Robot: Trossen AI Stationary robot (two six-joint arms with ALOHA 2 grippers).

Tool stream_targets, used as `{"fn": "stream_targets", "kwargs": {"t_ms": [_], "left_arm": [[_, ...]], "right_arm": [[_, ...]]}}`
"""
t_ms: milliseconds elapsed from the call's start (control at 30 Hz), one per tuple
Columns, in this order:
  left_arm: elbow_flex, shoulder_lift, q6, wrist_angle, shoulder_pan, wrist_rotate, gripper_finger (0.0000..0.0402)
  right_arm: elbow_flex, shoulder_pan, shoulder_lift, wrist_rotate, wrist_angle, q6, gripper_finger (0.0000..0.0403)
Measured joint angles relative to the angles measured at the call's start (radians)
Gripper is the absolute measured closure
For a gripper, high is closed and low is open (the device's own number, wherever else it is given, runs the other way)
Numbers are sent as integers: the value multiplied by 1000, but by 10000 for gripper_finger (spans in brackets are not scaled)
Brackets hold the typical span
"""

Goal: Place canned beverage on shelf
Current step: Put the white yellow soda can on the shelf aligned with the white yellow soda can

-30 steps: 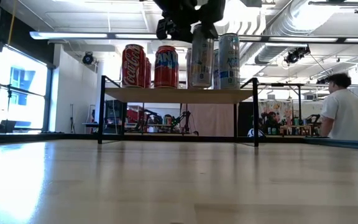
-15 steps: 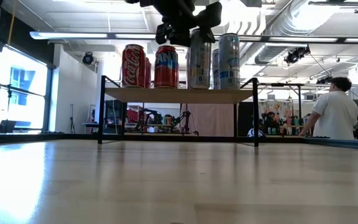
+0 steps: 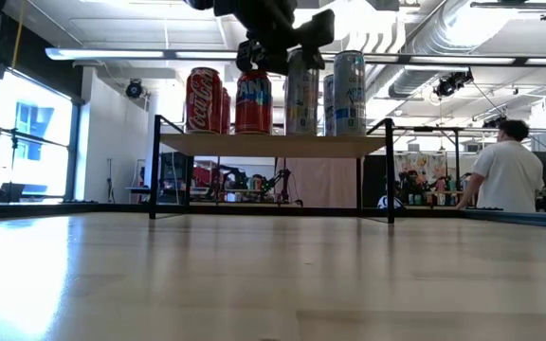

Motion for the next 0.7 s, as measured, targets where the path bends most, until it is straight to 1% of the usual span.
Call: {"fn": "stream_targets", "kwargs": {"t_ms": [333,700], "left_arm": [[-1,0,0,8,19,29,180],[-2,0,1,11,21,29,140]], "right_arm": [[0,0,0,0,0,0,64],[0,0,0,0,0,0,64]]}}
